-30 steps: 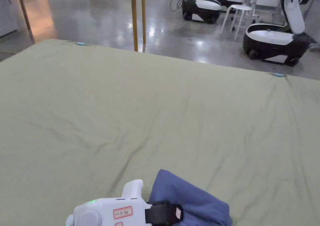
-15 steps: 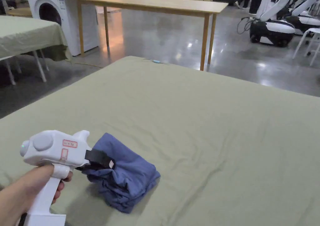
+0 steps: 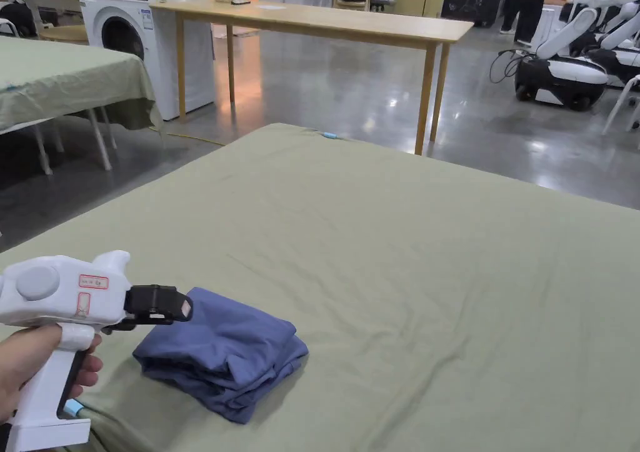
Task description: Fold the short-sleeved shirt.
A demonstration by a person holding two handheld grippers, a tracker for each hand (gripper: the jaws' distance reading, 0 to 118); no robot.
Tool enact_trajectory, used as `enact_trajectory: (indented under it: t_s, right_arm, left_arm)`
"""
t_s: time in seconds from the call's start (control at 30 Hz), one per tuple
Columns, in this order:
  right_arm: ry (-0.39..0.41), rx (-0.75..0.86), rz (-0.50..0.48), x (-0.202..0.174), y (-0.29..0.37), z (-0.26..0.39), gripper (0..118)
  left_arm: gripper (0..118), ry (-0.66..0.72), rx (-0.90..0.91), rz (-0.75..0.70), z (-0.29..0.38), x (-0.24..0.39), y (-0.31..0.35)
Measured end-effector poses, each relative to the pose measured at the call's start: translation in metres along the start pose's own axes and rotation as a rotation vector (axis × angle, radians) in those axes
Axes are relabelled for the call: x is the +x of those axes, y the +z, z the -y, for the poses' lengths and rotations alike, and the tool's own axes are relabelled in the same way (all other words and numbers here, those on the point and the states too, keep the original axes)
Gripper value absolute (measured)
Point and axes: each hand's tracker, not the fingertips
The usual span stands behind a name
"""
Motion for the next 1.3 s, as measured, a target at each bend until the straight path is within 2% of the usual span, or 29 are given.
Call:
enact_trajectory:
  t_s: [0.03, 0.07, 0.1, 0.13, 0.2, 0.27, 0.33, 0.4, 0.5, 0.63, 0.7, 0.83, 0.87, 0.97, 1.03, 1.23, 1.3]
  right_arm:
    - [0.002, 0.003, -0.002, 0.0, 0.001, -0.001, 5]
    - [0.004, 0.008, -0.003, 0.001, 0.003, -0.001, 5]
    - [0.006, 0.015, -0.008, 0.001, 0.006, -0.002, 5]
    - [0.008, 0.019, -0.011, 0.001, 0.008, -0.003, 5]
    - [0.027, 0.037, -0.011, 0.002, 0.014, -0.004, 5]
    - [0.057, 0.053, 0.005, 0.002, 0.02, -0.009, 5]
    - [0.12, 0.08, 0.046, 0.002, 0.028, -0.018, 5]
    - [0.208, 0.123, 0.125, -0.003, 0.039, -0.035, 4]
    - [0.344, 0.228, 0.263, -0.017, 0.055, -0.067, 4]
    - [0.437, 0.403, 0.376, -0.027, 0.079, -0.113, 4]
    - [0.444, 0.482, 0.469, -0.03, 0.091, -0.135, 5]
    - [0.536, 0.552, 0.512, -0.028, 0.106, -0.158, 5]
    - [0.544, 0.556, 0.518, -0.026, 0.109, -0.161, 4]
    - [0.474, 0.577, 0.541, -0.021, 0.12, -0.165, 4]
    - [0.425, 0.591, 0.498, -0.018, 0.126, -0.165, 5]
    - [0.424, 0.575, 0.489, -0.021, 0.128, -0.167, 8]
    - [0.421, 0.579, 0.493, -0.022, 0.126, -0.166, 13]
  left_arm:
    - [98, -0.012, 0.017, -0.045, -0.001, 0.0, 0.006]
    - [74, -0.029, 0.016, -0.101, -0.002, 0.002, 0.012]
    - [35, -0.03, -0.007, -0.13, -0.002, 0.003, 0.016]
    - [6, -0.021, -0.001, -0.116, -0.002, 0.007, 0.019]
    - [6, -0.033, 0.056, -0.113, 0.006, 0.033, 0.029]
    - [6, -0.11, 0.115, -0.042, 0.011, 0.068, 0.034]
    - [6, -0.219, 0.195, -0.036, 0.022, 0.126, 0.042]
    - [6, -0.329, 0.315, 0.014, 0.043, 0.193, 0.056]
    - [6, -0.398, 0.529, 0.117, 0.074, 0.284, 0.075]
    - [6, -0.506, 0.676, 0.085, 0.107, 0.381, 0.086]
    - [6, -0.562, 0.723, 0.072, 0.116, 0.419, 0.08]
    - [6, -0.608, 0.71, 0.051, 0.122, 0.473, 0.078]
    - [6, -0.622, 0.708, 0.052, 0.124, 0.481, 0.081]
    - [6, -0.611, 0.735, 0.088, 0.134, 0.496, 0.089]
    - [6, -0.619, 0.743, 0.081, 0.136, 0.499, 0.091]
    - [6, -0.61, 0.732, 0.1, 0.135, 0.501, 0.095]
    - [15, -0.603, 0.731, 0.109, 0.136, 0.5, 0.095]
